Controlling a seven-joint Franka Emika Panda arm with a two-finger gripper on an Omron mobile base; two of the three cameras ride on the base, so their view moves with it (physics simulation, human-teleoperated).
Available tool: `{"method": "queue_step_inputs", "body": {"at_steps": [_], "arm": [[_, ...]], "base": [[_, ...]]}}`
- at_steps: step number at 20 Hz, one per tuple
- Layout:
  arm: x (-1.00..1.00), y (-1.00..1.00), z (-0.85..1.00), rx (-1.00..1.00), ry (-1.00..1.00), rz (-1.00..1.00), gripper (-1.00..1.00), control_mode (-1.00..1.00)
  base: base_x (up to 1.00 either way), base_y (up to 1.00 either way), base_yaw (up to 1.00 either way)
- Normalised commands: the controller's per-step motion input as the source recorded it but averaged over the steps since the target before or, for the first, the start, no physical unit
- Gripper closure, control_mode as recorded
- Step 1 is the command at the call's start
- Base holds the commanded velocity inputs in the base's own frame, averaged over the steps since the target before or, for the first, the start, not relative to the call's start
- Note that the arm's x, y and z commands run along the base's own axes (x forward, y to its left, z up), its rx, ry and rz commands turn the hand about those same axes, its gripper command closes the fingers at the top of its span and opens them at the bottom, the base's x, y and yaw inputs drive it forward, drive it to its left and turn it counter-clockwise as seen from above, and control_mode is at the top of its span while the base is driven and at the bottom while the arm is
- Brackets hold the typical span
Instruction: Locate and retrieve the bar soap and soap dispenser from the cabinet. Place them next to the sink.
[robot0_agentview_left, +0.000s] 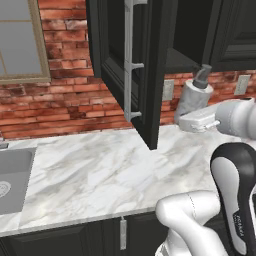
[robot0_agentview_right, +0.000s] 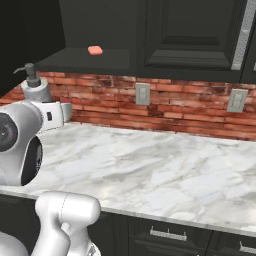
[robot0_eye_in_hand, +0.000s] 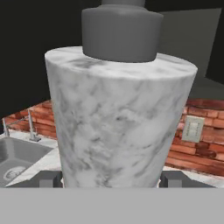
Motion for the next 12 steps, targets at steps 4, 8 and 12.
{"method": "queue_step_inputs", "body": {"at_steps": [4, 8, 12], "arm": [[-0.02, 0.00, -0.47, -0.02, 0.02, 0.10, 1.00, -1.00], [0.00, 0.05, -0.52, -0.09, 0.00, 0.14, 1.00, -1.00], [0.00, 0.09, -0.55, -0.07, 0.00, 0.13, 1.00, -1.00]], "base": [[0.00, 0.00, 0.00], [0.00, 0.00, 0.00], [0.00, 0.00, 0.00]]}}
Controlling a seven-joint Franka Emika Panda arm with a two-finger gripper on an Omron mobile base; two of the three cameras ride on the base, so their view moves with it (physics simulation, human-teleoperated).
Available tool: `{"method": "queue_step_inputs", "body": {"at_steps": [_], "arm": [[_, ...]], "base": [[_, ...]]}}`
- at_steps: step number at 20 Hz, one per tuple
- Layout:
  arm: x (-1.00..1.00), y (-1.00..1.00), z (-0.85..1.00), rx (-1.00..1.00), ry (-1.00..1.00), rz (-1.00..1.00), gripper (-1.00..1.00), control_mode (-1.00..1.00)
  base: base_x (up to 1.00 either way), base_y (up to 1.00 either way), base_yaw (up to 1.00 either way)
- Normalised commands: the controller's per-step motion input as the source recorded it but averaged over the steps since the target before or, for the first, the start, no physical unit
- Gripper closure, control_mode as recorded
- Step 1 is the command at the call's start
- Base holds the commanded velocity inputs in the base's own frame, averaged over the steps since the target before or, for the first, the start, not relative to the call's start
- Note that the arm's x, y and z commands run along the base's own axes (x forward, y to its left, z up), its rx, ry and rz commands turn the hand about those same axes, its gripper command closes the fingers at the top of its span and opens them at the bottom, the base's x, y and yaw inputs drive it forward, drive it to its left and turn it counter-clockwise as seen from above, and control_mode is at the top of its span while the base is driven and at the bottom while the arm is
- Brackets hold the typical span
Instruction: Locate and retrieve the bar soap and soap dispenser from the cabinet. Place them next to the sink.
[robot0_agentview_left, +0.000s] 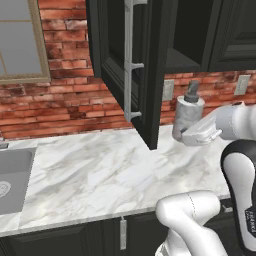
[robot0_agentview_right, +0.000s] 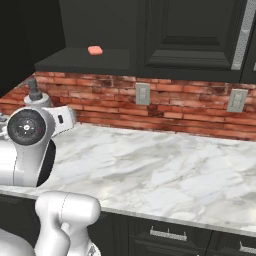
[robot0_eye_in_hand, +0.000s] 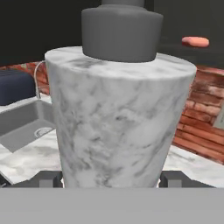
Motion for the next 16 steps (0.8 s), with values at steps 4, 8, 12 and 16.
{"method": "queue_step_inputs", "body": {"at_steps": [4, 8, 12, 16], "arm": [[0.00, 0.11, -0.52, -0.07, 0.00, 0.14, 1.00, -1.00], [0.16, 0.04, -0.35, -0.12, -0.04, 0.05, 1.00, -1.00], [0.23, 0.03, -0.45, -0.10, -0.04, 0.03, 1.00, -1.00], [0.38, 0.15, -0.45, -0.03, 0.02, 0.04, 1.00, -1.00]], "base": [[0.00, 0.00, 0.00], [0.00, 0.00, 0.00], [0.00, 0.00, 0.00], [0.00, 0.00, 0.00]]}}
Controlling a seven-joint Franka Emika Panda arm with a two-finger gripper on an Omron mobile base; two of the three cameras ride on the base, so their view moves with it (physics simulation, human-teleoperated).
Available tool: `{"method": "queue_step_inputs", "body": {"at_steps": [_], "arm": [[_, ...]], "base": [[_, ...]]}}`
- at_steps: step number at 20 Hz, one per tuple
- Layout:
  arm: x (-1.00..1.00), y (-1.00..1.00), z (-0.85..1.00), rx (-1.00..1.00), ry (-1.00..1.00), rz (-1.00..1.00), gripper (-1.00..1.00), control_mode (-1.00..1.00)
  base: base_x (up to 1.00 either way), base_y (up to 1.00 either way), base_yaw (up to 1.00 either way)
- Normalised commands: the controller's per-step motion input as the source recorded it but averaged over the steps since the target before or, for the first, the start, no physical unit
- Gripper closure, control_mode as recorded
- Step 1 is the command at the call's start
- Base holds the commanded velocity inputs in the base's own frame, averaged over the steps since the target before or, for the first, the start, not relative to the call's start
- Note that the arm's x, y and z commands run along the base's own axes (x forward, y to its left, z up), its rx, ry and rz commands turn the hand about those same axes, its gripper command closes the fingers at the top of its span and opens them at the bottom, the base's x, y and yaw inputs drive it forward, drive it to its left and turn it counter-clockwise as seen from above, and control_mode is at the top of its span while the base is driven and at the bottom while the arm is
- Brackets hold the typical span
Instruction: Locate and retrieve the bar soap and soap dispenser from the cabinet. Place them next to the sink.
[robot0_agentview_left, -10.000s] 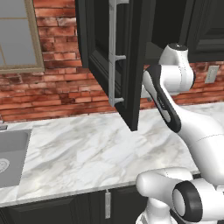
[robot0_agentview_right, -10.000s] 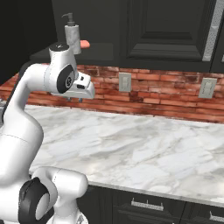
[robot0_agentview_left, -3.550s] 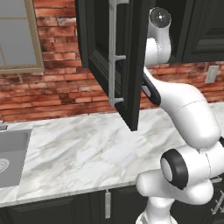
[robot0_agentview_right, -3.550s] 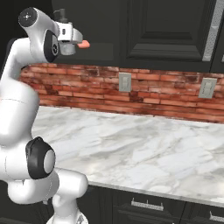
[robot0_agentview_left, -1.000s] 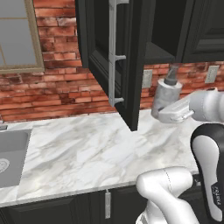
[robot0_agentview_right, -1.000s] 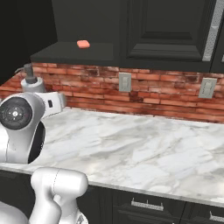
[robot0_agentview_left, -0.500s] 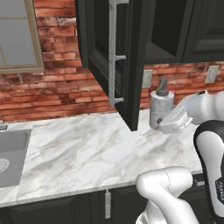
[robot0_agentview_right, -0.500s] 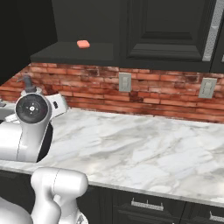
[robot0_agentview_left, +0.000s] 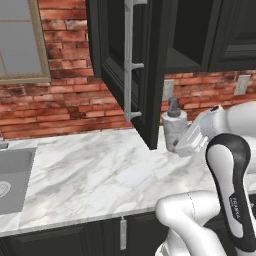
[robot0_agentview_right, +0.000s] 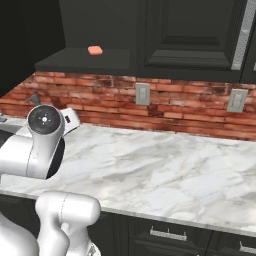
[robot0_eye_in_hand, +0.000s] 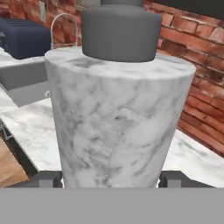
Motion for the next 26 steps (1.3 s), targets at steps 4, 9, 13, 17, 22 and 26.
{"method": "queue_step_inputs", "body": {"at_steps": [4, 9, 13, 17, 22, 26], "arm": [[0.45, 0.22, -0.43, 0.00, 0.12, 0.14, 1.00, -1.00], [0.25, 0.24, -0.24, 0.01, 0.06, 0.18, 1.00, -1.00], [0.25, 0.37, -0.26, 0.00, 0.01, 0.23, 1.00, -1.00], [0.31, 0.40, -0.33, 0.00, 0.02, 0.25, 1.00, -1.00], [0.33, 0.31, -0.29, 0.02, 0.03, 0.23, 1.00, -1.00], [0.28, 0.43, -0.23, 0.01, 0.02, 0.14, 1.00, -1.00]], "base": [[0.00, 0.00, 0.00], [0.00, 0.00, 0.00], [0.00, 0.00, 0.00], [0.00, 0.00, 0.00], [0.00, 0.00, 0.00], [0.00, 0.00, 0.00]]}}
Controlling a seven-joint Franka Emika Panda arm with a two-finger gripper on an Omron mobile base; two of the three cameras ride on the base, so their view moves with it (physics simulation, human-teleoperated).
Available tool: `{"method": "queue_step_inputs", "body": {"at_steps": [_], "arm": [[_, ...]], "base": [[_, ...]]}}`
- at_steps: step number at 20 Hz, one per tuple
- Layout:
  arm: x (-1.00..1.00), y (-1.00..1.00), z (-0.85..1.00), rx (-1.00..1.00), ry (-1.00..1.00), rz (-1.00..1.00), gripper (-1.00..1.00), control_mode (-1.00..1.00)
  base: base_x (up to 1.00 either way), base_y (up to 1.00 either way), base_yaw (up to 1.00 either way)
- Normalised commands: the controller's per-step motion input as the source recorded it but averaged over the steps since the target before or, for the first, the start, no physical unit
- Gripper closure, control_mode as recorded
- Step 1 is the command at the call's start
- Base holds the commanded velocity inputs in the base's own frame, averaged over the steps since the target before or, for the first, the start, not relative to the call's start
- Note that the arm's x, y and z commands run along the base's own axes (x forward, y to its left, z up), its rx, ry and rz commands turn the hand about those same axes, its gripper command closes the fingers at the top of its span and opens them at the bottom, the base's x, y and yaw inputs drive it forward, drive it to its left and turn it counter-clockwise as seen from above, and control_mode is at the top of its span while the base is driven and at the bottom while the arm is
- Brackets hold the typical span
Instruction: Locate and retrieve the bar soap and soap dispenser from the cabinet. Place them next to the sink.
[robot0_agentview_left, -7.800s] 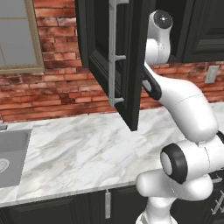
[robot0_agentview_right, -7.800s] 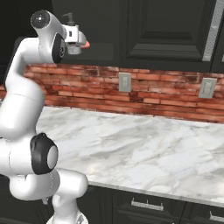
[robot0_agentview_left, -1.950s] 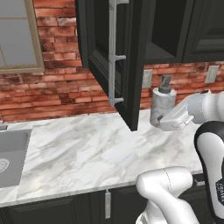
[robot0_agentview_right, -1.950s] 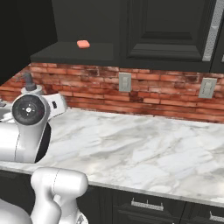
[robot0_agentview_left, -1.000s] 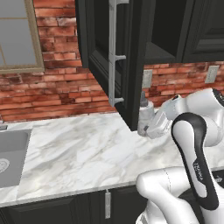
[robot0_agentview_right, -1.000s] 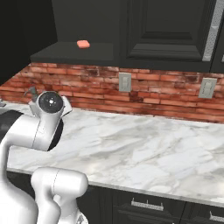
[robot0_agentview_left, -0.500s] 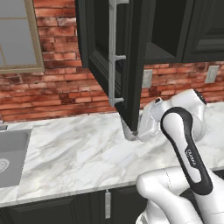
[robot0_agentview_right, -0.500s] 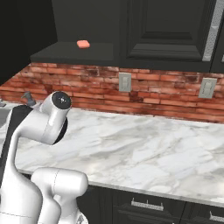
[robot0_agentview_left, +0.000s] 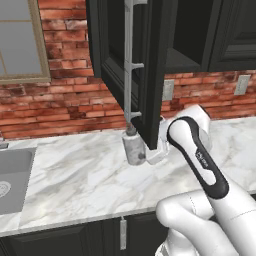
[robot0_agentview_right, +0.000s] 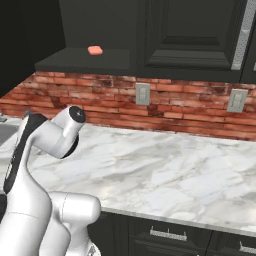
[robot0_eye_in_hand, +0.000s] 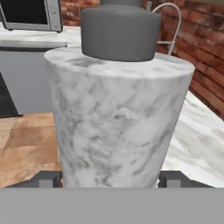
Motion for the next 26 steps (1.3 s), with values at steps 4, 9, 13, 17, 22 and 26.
{"method": "queue_step_inputs", "body": {"at_steps": [4, 9, 13, 17, 22, 26], "arm": [[0.28, 0.43, -0.19, 0.00, 0.02, 0.08, 1.00, -1.00], [0.21, 0.36, -0.21, 0.00, -0.01, 0.02, 1.00, -1.00], [0.22, 0.23, -0.27, 0.02, -0.05, -0.02, 1.00, -1.00], [0.22, 0.20, -0.30, 0.05, -0.04, -0.03, 1.00, -1.00], [0.18, 0.33, -0.25, 0.04, -0.01, -0.01, 1.00, -1.00], [0.13, 0.46, -0.17, 0.02, -0.01, 0.00, 1.00, -1.00]], "base": [[0.00, 0.00, 0.00], [0.00, 0.00, 0.00], [0.00, 0.00, 0.00], [0.00, 0.00, 0.00], [0.00, 0.00, 0.00], [0.00, 0.00, 0.00]]}}
